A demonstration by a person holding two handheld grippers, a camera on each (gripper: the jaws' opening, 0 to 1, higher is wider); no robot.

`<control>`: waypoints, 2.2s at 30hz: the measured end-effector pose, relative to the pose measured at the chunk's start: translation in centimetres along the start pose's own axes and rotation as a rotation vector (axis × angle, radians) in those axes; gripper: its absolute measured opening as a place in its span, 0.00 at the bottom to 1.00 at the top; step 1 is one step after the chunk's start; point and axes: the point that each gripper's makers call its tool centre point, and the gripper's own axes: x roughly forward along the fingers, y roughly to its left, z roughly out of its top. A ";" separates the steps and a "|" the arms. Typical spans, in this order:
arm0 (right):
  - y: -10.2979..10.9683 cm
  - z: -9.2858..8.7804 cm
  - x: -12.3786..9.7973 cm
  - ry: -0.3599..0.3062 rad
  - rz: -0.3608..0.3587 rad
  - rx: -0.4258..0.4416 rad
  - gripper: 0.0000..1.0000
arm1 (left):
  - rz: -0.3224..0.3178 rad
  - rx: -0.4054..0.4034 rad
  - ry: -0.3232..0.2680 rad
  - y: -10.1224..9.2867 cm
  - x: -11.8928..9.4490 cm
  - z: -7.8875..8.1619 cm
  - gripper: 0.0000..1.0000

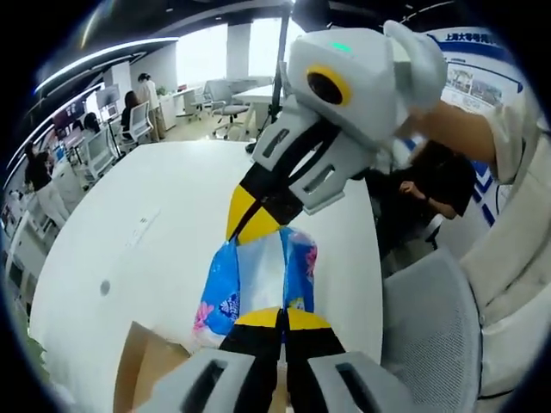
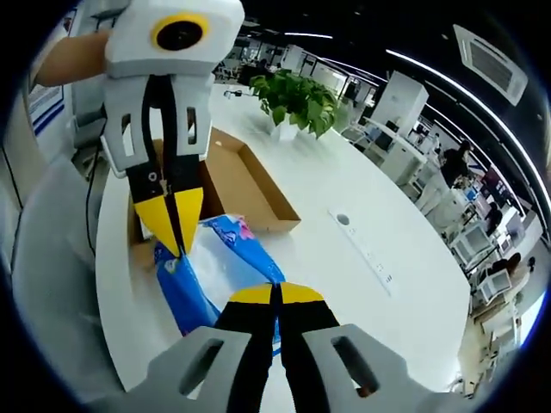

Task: Operate the shoe box by opening the lid, removing the specified soft item, and placing it in the target area until the item is outside and the box remains undamaged.

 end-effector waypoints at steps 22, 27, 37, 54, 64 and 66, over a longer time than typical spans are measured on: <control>-4.4 -6.0 -1.5 0.018 -0.034 0.065 0.00 | -0.062 0.033 -0.008 0.1 6.2 3.9 0.00; -5.3 -7.3 -1.8 0.027 -0.040 0.070 0.00 | -0.080 0.024 -0.012 0.4 7.7 4.7 0.00; -7.0 -10.2 -2.1 0.058 -0.055 0.095 0.00 | -0.104 0.020 -0.003 0.5 10.5 6.0 0.00; -8.9 -14.9 -2.0 0.112 -0.082 0.111 0.00 | -0.156 0.039 0.027 0.4 15.4 7.6 0.00; -9.5 -17.9 -1.5 0.149 -0.082 0.125 0.00 | -0.190 0.044 0.046 0.0 17.8 7.7 0.00; -9.5 -18.3 -1.3 0.156 -0.080 0.123 0.00 | -0.192 0.042 0.054 0.0 18.2 7.4 0.00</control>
